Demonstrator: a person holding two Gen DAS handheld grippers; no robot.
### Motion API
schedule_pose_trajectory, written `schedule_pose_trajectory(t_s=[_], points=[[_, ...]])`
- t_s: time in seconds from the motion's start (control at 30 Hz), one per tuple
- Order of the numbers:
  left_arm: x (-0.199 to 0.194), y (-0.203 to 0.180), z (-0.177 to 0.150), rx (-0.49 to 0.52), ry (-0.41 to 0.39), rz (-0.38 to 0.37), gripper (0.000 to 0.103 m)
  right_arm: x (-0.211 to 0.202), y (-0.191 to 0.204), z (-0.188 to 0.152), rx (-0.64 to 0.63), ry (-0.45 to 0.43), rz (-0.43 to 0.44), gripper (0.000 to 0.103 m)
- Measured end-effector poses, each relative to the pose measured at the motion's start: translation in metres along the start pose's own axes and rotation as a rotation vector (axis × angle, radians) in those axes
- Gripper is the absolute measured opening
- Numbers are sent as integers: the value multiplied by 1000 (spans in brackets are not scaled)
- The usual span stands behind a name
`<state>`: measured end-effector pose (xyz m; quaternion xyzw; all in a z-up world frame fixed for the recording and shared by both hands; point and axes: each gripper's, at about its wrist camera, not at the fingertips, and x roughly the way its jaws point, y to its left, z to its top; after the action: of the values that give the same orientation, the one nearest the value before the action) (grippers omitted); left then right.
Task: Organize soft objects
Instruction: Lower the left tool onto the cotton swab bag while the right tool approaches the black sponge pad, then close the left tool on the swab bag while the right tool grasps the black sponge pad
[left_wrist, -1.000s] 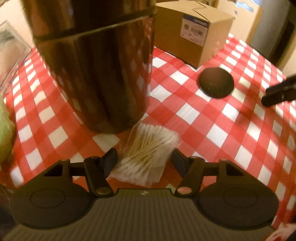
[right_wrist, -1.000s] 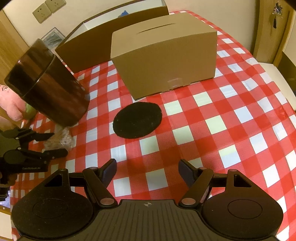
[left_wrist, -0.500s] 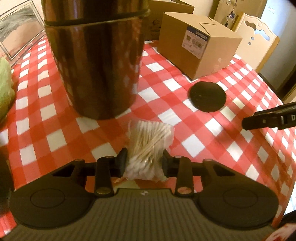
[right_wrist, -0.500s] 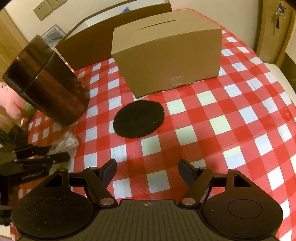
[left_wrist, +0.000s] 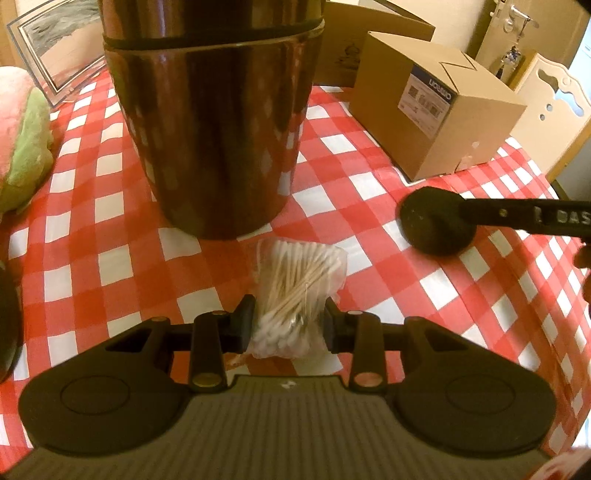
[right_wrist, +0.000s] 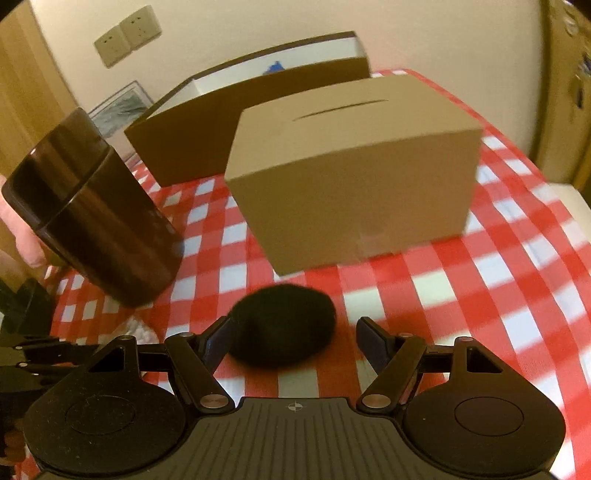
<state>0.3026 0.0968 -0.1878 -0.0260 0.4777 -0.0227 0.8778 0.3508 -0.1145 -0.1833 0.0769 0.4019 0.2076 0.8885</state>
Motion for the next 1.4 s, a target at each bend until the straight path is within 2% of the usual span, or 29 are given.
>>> schedule_pose_trajectory(t_s=[0.2,0.37,0.5,0.77,0.97,1.1,1.23,1.4], points=[[3,2,5,-29,4,16,34,27,3,13,-51,-16,43,73],[4,3,7,-45,5,22,34,39,7,16,-104,8,88,73],[4,4,7,-46,3,23,34,38,13,10,-155,39,125,73],[4,5,6,-49,4,25,34,21,28,-16,-178,140,189,73],[4,4,8,-43,5,32,34,24,38,-13,-276,102,92,73],[5,4,8,-41,4,30,34,37,43,-10,-332,124,94,73],[5,3,7,-36,-1,35,34,44,51,-12,-382,105,85,73],[4,3,6,-40,-8,43,34,50,62,-15,-451,105,44,65]])
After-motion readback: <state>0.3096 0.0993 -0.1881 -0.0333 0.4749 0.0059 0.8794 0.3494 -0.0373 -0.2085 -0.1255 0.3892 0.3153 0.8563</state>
